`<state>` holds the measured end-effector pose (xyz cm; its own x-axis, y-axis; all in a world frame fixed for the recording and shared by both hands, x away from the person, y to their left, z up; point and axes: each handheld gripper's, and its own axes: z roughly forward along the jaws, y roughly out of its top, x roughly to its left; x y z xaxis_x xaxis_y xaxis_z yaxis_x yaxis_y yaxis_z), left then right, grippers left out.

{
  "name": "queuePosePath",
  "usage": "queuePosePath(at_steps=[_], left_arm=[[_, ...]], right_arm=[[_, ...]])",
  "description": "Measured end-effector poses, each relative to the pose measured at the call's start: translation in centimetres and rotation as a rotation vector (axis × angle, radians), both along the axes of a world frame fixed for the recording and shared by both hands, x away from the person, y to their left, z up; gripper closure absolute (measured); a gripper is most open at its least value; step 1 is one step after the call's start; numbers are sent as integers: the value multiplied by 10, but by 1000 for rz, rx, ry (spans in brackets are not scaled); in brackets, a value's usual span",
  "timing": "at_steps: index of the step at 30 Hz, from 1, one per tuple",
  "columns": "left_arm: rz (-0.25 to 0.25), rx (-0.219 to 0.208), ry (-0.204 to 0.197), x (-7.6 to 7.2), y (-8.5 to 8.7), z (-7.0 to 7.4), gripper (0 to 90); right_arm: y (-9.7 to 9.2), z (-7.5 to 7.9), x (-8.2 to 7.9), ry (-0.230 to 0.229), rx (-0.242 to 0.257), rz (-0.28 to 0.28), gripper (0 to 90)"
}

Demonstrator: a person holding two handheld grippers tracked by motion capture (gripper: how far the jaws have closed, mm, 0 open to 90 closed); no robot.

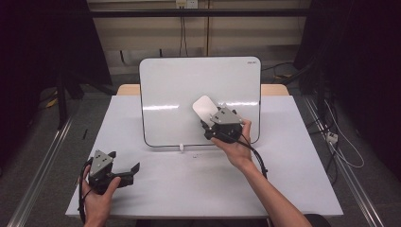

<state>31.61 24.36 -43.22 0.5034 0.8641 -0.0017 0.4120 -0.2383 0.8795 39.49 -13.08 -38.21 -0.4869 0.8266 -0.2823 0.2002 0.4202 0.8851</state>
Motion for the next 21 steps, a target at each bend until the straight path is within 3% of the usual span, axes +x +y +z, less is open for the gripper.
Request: queuePosePath(at_steps=[10,21], left_arm=[[-1,4,5,2,1,-2,49],[1,-3,7,2,0,-2,49]], right_arm=[[-25,0,-3,4,19,-40,316],[-48,-1,-11,-3,-21,-87,316]])
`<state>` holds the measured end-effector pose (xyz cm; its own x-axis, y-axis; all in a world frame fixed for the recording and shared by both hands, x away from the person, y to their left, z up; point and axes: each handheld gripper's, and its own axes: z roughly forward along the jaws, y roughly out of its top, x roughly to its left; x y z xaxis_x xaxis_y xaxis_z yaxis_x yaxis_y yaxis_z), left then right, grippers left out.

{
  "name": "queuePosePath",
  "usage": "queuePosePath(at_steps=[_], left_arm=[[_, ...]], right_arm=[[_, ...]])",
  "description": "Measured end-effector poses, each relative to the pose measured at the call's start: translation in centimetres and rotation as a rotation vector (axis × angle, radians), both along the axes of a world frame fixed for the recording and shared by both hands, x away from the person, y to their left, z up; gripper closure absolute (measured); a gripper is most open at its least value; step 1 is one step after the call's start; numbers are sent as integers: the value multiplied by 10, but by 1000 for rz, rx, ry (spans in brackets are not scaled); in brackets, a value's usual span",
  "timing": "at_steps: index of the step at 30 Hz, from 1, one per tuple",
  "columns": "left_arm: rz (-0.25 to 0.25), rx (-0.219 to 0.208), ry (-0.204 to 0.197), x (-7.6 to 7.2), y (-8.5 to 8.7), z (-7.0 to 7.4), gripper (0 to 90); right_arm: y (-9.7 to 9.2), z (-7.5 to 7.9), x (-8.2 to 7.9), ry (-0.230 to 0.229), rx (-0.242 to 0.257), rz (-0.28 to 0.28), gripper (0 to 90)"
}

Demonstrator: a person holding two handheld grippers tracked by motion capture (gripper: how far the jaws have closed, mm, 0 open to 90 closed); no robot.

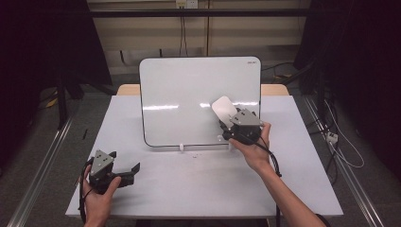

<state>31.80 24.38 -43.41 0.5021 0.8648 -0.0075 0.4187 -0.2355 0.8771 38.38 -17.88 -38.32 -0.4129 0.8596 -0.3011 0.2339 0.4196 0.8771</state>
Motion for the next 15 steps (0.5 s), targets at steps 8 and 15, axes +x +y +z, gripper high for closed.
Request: queuePosePath(at_steps=[8,15], left_arm=[[-3,-5,0,1,-1,0,49],[-7,-6,-7,0,0,1,49]], right_arm=[[-19,-7,-8,5,14,-31,316],[-28,-12,-16,-4,0,-54,316]])
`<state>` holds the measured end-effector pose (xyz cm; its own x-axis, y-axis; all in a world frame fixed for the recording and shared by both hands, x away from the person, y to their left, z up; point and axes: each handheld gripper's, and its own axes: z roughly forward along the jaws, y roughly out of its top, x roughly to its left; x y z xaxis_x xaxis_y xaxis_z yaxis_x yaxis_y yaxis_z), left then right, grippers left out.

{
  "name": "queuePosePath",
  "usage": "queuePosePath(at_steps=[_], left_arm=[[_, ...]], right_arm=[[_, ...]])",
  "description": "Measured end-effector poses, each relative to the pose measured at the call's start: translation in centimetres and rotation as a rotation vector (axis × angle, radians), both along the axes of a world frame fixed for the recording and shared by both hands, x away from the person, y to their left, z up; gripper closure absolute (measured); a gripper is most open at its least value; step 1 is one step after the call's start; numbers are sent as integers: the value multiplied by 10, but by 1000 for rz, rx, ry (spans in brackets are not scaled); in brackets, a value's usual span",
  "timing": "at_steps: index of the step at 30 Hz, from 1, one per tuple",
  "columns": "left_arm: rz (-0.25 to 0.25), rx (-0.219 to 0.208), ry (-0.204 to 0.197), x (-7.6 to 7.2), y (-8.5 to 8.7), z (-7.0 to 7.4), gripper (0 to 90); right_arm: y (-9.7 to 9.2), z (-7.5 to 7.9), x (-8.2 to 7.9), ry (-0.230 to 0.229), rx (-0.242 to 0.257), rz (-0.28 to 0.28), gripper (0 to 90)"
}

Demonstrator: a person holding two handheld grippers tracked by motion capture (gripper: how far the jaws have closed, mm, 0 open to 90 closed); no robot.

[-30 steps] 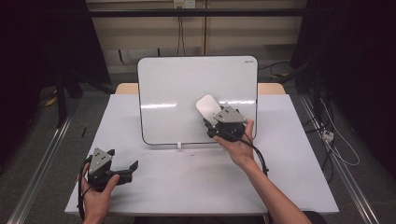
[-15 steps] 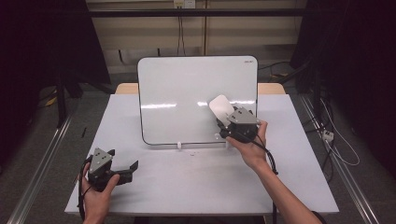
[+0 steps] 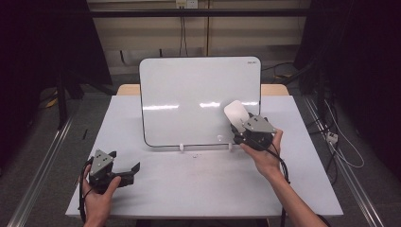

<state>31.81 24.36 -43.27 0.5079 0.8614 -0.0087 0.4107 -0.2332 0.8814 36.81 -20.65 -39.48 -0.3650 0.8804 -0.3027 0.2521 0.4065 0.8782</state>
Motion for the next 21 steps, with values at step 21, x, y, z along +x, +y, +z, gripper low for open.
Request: queuePosePath(at_steps=[21], left_arm=[[-11,7,-1,4,-5,1,49]], right_arm=[[-11,-22,4,10,-64,-53,316]])
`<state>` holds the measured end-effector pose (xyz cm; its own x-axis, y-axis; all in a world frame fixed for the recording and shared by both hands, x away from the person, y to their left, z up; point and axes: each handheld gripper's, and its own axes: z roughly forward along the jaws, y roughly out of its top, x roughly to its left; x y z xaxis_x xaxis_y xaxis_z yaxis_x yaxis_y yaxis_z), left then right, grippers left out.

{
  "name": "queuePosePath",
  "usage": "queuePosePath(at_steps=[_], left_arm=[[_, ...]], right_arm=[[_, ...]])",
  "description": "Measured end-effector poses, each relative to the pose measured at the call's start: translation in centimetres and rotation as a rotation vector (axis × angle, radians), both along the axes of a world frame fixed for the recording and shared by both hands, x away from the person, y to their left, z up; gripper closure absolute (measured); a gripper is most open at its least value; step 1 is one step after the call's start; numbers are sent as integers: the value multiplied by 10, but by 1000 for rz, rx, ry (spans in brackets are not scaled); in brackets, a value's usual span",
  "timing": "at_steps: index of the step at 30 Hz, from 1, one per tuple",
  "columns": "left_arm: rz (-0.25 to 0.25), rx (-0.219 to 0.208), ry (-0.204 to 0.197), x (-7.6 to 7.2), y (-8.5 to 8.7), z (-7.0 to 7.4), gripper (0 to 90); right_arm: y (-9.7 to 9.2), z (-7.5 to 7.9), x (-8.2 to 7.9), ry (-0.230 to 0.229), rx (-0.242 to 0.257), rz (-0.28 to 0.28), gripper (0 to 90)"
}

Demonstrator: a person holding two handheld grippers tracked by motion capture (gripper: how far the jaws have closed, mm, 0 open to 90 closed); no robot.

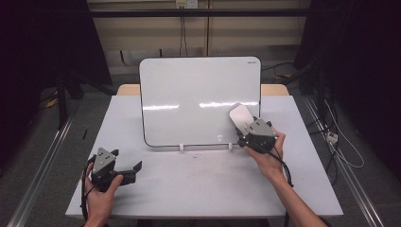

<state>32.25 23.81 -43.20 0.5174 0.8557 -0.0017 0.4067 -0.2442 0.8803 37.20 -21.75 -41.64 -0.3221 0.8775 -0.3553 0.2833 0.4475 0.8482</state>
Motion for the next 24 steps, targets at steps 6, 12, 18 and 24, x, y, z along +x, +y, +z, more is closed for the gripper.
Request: queuePosePath(at_steps=[6,12,18,24], left_arm=[[-3,1,4,1,0,-1,49],[-5,2,6,1,1,0,49],[1,2,2,1,0,0,49],[1,4,6,2,-2,0,49]], right_arm=[[0,-8,6,15,-17,-18,316],[1,-10,7,13,-33,-24,315],[1,-9,7,22,-24,-28,312],[-1,-9,7,32,-3,-28,305]])
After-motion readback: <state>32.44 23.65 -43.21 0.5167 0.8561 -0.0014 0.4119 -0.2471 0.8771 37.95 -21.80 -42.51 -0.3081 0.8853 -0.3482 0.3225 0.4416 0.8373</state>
